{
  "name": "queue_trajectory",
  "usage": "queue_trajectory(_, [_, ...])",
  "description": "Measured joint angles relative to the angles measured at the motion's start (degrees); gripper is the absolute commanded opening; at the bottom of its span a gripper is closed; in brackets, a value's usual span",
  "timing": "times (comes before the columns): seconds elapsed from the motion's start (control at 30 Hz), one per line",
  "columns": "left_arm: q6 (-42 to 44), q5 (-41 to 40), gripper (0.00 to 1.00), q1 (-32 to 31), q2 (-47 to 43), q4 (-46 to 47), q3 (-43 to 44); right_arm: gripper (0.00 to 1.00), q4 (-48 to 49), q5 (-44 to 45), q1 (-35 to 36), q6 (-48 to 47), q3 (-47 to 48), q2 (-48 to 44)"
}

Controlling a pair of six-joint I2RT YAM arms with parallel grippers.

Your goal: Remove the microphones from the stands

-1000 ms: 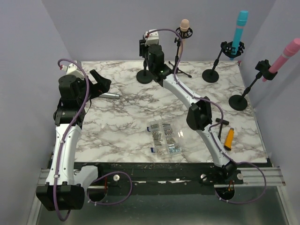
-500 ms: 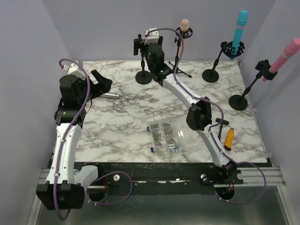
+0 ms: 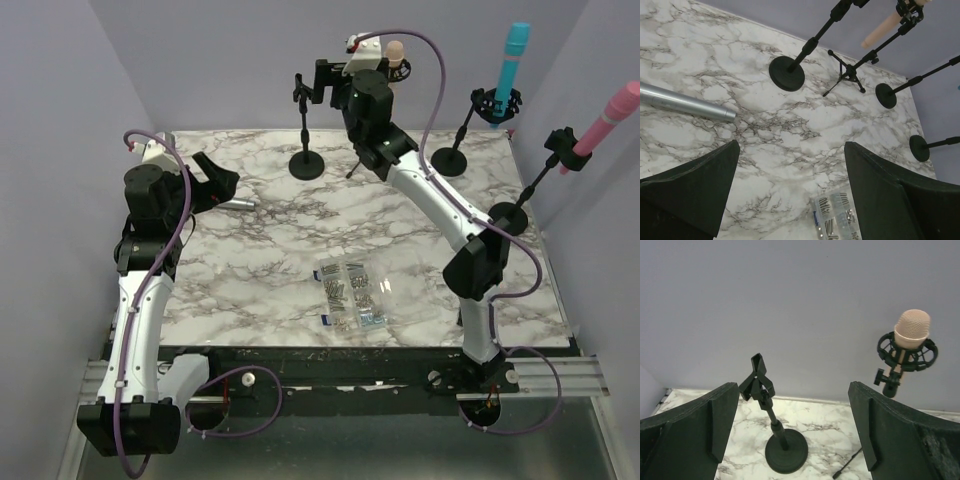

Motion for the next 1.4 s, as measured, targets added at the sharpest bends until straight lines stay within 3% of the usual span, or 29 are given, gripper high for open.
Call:
queue_trajectory(0.17, [0.0,0.0,0.91,0.0,-0.6,0.5,-0.3,1.0,1.1,1.1,-1.5,1.4,-9.0,-6.7])
queue_trajectory(0.47, [0.0,0.3,0.97,0.0,-0.5,1.3,-0.4,1.0,-0.7,-0.4,-8.7,5.4,-13.2,-4.3])
queue_trajectory(0.8, [0.3,1.7,0.97,0.0,2.3,2.1,-0.9,0.95,-3.5,-5.5,-14.7,8.1,-9.0,4.2])
queue_trajectory(1.0, [0.4,1.7,0.98,0.0,2.6,2.1,-0.9,0.83,-3.2,-7.2,-15.6,7.1,-8.0,7.6])
queue_trajectory(1.13, [0.4,1.8,0.98,0.0,3.0,2.1,-0.9,0.66,-3.0,-7.7,-15.6,5.6,-4.7,10.8])
queue_trajectory(1.4, [0.4,1.8,0.98,0.0,3.8,2.1,-0.9,0.68,-2.3,-7.9,-15.8,4.5,3.4,17.4])
